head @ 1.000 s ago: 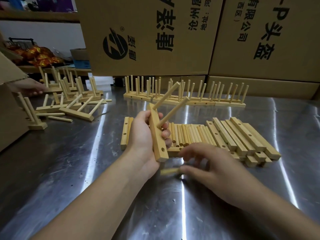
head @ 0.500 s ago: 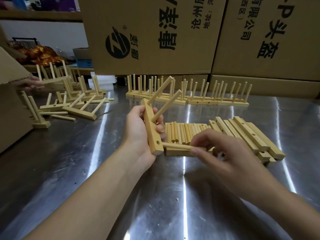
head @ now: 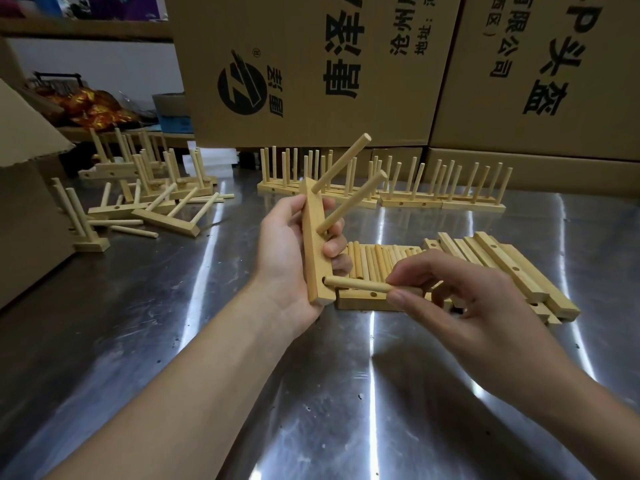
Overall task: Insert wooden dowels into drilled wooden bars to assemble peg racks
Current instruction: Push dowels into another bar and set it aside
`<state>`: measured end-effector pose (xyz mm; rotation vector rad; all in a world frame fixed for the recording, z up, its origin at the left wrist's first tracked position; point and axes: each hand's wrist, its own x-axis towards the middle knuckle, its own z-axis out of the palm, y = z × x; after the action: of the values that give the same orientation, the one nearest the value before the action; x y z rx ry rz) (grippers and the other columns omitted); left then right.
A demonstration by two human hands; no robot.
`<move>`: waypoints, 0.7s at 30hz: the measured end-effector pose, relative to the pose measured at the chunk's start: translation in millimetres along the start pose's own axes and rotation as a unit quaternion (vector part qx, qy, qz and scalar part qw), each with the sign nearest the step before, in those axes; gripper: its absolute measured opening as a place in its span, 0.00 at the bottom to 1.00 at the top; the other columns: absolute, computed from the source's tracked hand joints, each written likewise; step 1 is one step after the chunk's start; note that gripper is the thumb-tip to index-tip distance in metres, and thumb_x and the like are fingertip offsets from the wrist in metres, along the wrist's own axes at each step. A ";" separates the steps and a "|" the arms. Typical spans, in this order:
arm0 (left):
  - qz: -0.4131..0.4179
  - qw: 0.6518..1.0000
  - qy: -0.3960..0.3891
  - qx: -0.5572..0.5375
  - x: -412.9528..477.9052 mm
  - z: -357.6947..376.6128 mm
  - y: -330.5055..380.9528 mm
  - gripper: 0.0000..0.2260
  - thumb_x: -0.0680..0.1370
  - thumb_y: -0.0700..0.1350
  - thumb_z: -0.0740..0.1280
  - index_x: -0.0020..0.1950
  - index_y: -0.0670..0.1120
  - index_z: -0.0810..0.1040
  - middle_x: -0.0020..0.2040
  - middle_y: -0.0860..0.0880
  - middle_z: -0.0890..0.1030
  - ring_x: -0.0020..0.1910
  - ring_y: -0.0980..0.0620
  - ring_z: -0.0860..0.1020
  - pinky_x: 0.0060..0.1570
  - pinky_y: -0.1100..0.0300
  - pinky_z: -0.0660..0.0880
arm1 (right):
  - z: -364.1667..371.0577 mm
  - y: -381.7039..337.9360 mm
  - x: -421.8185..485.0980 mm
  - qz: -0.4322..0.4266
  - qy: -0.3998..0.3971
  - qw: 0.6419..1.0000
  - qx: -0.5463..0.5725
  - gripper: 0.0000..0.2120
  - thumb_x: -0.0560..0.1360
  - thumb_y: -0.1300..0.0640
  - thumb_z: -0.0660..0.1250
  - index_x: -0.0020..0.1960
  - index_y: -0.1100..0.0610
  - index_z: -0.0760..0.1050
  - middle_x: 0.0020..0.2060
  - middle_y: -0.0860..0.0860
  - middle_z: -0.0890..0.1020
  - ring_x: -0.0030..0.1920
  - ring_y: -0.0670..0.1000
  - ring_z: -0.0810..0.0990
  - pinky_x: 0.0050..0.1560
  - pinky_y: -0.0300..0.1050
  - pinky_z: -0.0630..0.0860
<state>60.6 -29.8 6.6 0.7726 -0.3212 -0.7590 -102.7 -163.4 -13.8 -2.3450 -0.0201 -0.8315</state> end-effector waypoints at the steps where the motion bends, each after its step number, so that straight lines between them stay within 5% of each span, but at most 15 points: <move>1: 0.002 1.000 -0.002 0.005 0.2 0.0 0.0 0.15 0.85 0.54 0.60 0.50 0.45 0.79 0.36 0.50 0.73 0.27 0.55 0.68 0.29 0.63 0.66 | -0.5 -1.0 0.1 -0.005 0.004 1.000 -0.008 0.06 0.77 0.47 0.72 0.52 0.46 0.83 0.45 0.42 0.85 0.48 0.49 0.83 0.43 0.41 0.77; 9: 0.017 0.999 -0.003 0.040 1.8 -1.4 -1.3 0.15 0.85 0.54 0.61 0.50 0.45 0.81 0.35 0.50 0.74 0.26 0.55 0.69 0.28 0.62 0.66 | -5.0 -6.9 -0.4 -0.063 0.045 0.993 -0.086 0.04 0.78 0.53 0.77 0.52 0.50 0.83 0.45 0.41 0.84 0.46 0.47 0.81 0.44 0.36 0.75; 21: 0.029 0.996 0.029 0.076 1.1 -1.8 -3.1 0.15 0.84 0.55 0.62 0.50 0.46 0.83 0.35 0.50 0.76 0.26 0.55 0.71 0.26 0.62 0.70 | -5.0 -9.0 -0.1 -0.043 0.032 0.998 -0.023 0.09 0.75 0.53 0.75 0.55 0.48 0.85 0.45 0.40 0.84 0.47 0.47 0.83 0.45 0.33 0.75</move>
<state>60.8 -31.1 3.1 0.9241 -0.3499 -0.6609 -107.6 -159.1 -5.8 -2.3741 -0.0772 -0.9574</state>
